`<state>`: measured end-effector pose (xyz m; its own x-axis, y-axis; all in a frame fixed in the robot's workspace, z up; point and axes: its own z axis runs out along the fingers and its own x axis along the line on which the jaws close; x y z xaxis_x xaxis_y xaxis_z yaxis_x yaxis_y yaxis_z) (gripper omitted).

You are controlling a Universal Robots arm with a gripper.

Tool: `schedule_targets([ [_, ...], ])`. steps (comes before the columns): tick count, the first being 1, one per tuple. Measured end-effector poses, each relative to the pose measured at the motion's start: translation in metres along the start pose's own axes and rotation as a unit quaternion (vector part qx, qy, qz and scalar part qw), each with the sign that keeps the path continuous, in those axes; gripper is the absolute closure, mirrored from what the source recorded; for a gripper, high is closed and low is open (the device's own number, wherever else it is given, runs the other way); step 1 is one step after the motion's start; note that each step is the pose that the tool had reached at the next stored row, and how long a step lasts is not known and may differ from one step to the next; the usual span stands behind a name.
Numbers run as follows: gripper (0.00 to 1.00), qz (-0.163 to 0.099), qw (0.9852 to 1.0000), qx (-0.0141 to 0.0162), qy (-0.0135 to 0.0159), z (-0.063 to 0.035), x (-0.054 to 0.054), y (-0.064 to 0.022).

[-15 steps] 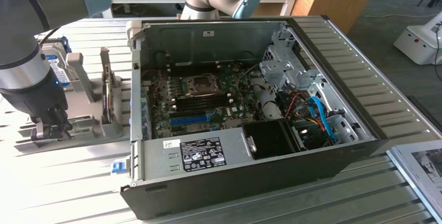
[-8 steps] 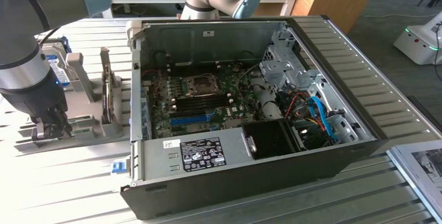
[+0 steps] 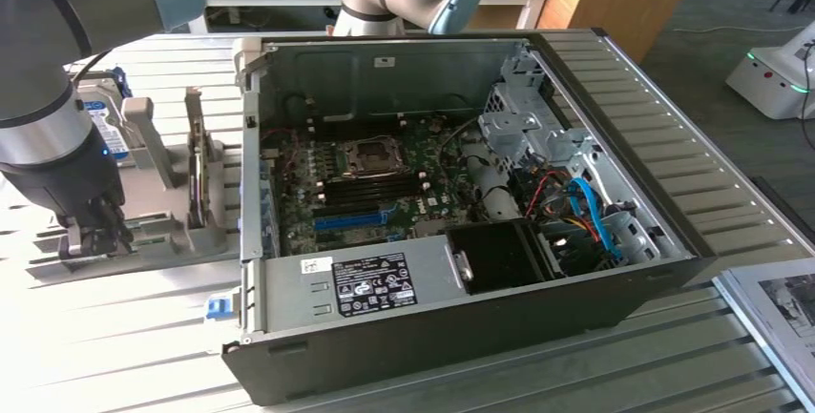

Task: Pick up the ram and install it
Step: 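Pick up the ram and move it above insertion slot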

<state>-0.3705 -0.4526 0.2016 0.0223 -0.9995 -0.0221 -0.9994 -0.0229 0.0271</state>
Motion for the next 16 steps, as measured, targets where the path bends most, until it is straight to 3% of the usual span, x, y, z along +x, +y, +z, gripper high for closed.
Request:
schedule_targets([
  [16,0.80,0.000,1.0000,-0.0001,0.0001,-0.0001,-0.0002,0.0001],
])
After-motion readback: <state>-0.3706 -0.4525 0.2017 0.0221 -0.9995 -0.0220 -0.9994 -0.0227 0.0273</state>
